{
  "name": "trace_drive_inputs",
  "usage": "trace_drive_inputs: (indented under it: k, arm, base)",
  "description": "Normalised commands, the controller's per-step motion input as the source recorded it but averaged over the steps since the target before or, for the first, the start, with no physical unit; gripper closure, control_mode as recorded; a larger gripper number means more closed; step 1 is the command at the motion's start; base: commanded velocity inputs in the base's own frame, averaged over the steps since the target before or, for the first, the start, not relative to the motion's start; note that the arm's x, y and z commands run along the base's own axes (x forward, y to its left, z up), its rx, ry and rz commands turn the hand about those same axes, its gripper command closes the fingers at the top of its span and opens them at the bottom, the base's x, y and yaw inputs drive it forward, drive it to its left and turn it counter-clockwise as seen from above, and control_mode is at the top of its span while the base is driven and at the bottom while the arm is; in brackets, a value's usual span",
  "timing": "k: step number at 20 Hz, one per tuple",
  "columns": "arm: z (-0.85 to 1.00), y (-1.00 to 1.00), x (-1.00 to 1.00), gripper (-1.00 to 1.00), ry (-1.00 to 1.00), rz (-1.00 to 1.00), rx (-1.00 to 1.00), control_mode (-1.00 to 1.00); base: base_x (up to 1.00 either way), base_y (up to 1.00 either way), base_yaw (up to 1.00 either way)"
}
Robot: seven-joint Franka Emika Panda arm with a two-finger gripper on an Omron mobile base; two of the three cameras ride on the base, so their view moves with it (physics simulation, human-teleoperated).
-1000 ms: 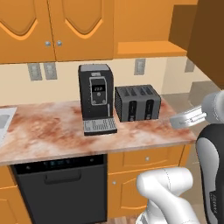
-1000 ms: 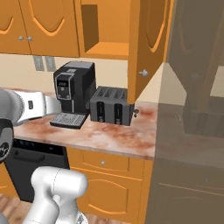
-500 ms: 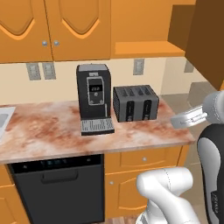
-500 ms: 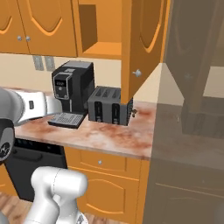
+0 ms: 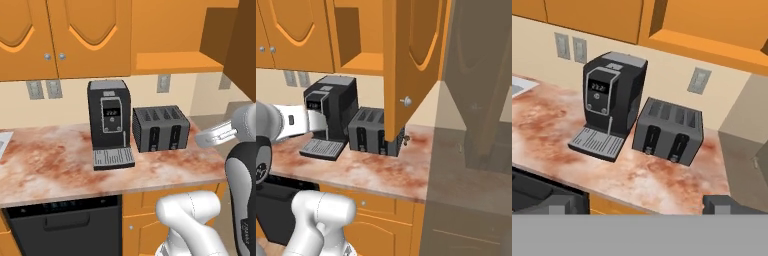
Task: Close all open cabinet doors.
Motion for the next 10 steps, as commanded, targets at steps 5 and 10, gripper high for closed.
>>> trace_drive_inputs:
  k: [5,10]
  arm:
    - [0.00,0.00,0.00,-1.00,0.00,0.00,0.00,1.00]
    - [0.00,-0.05,-0.23,-1.00,-0.10,0.00,-0.01,-1.00]
  base:
    - [0.41,-0.02,0.00]
    - [0.02,0.00,0.00]
